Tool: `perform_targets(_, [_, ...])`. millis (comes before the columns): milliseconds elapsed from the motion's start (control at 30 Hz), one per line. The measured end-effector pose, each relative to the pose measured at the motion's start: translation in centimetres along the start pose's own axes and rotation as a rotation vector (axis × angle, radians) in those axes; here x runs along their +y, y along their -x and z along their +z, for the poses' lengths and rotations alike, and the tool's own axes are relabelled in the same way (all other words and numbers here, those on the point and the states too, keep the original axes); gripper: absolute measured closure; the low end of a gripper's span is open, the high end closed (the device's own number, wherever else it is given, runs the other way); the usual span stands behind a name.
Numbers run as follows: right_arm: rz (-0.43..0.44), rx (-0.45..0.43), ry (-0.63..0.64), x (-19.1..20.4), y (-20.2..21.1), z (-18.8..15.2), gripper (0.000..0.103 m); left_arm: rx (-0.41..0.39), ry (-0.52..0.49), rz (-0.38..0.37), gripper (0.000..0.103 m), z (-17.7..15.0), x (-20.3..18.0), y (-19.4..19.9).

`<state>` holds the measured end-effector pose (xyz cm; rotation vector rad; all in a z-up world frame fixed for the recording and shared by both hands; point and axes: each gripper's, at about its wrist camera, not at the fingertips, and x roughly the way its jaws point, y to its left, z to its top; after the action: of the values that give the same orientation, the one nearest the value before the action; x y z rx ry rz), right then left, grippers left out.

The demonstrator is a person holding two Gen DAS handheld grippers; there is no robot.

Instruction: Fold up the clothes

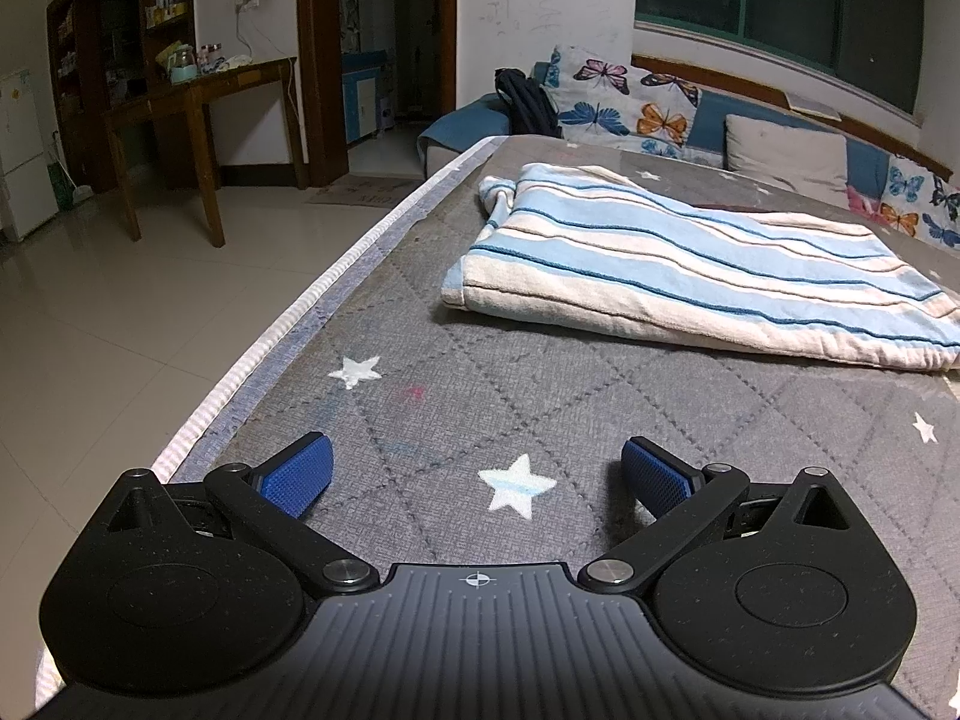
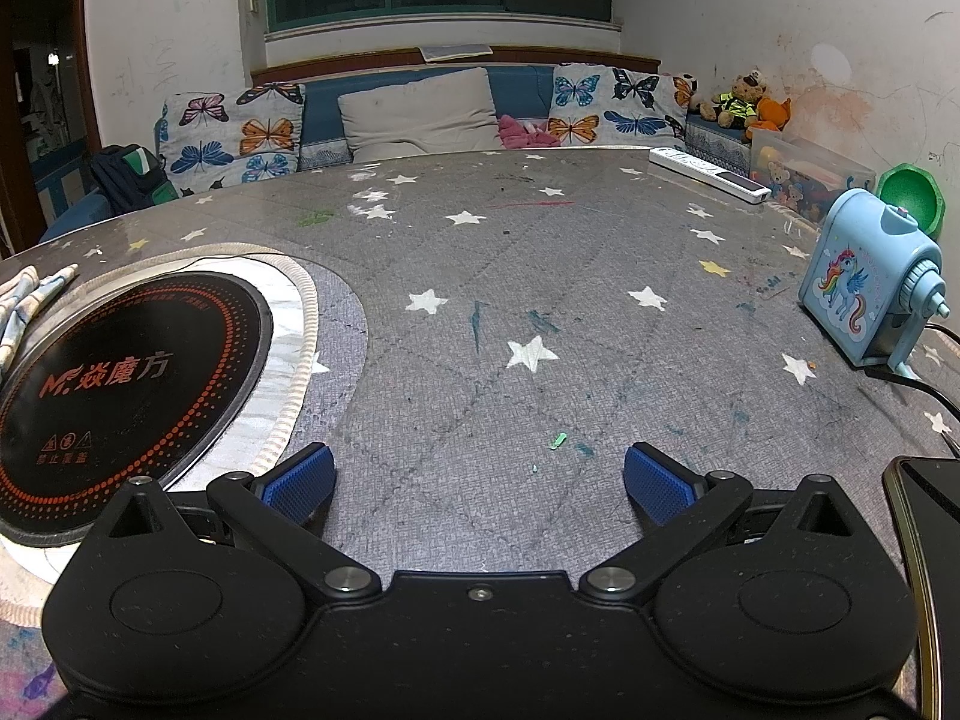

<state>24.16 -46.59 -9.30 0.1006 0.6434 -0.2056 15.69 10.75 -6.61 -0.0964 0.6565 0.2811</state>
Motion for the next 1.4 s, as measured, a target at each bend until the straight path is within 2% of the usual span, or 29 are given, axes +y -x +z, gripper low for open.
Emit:
perform_targets(300, [0.000, 0.000, 0.000, 0.02, -0.01, 0.00, 0.000, 0.002, -0.005, 0.005, 0.000, -0.04, 0.88, 0.24])
perform_targets(1400, [0.000, 0.000, 0.000, 0.07, -0.02, 0.00, 0.000, 0.002, -0.006, 0.005, 0.000, 0.03, 0.23, 0.25])
